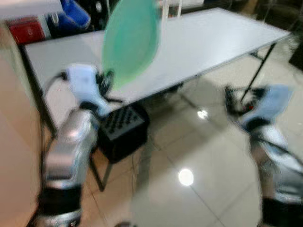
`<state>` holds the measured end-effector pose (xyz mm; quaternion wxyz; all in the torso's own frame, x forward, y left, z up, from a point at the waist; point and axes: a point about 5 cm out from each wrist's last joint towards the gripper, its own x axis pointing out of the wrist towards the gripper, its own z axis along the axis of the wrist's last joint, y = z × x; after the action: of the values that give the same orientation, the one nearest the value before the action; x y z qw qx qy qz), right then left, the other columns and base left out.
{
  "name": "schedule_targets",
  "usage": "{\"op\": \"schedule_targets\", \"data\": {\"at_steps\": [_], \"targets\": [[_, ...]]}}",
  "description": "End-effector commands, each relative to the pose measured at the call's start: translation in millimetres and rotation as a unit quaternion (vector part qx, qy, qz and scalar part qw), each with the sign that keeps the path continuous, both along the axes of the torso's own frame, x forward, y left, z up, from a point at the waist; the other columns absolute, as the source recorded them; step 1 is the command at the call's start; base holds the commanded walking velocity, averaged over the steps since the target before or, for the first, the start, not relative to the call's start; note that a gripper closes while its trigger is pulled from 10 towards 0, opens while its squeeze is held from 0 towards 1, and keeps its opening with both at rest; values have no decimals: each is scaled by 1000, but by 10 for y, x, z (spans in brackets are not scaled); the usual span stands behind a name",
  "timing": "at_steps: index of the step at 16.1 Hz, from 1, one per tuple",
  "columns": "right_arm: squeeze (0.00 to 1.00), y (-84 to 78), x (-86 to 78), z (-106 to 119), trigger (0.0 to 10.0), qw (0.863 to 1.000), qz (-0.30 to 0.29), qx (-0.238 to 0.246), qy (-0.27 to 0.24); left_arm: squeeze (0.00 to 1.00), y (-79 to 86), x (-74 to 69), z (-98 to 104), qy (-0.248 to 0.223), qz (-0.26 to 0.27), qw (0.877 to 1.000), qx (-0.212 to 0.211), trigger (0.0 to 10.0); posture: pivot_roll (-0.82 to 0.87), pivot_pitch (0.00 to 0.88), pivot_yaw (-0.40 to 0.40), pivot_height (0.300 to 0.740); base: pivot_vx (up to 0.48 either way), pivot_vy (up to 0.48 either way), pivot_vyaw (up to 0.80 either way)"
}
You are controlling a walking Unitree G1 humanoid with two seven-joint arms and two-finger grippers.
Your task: Setting the table
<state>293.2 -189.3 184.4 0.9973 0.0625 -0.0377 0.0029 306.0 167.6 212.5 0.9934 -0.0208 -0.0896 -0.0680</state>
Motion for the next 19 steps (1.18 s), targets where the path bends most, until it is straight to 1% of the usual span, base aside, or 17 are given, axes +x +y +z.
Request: {"op": "schedule_targets", "data": {"at_steps": [1,8,16,18,19], "targets": [[0,-99,-12,36,10000,1000,-18,-5,-5,0,-94,-9,127,-32,-18,999,0,10000,-30,0,-17,740,480,0,0],[0,-110,-14,20,10000,1000,-21,-6,0,0,-157,-9,103,-27,-29,999,-3,10000,-35,0,-12,740,480,0,0],[0,-85,-48,-1,10000,1000,-15,-13,5,0,-176,-23,82,-22,-36,999,-6,10000,-40,0,-2,740,479,0,0],[0,-68,-73,-11,10000,1000,-9,-16,8,0,-185,-34,57,-16,-39,999,-11,10000,-51,0,3,740,476,0,0],[0,-60,-84,-14,10000,1000,-7,-18,9,0,-188,-30,26,-4,-39,999,-24,10000,-56,0,11,740,428,0,0]]}}
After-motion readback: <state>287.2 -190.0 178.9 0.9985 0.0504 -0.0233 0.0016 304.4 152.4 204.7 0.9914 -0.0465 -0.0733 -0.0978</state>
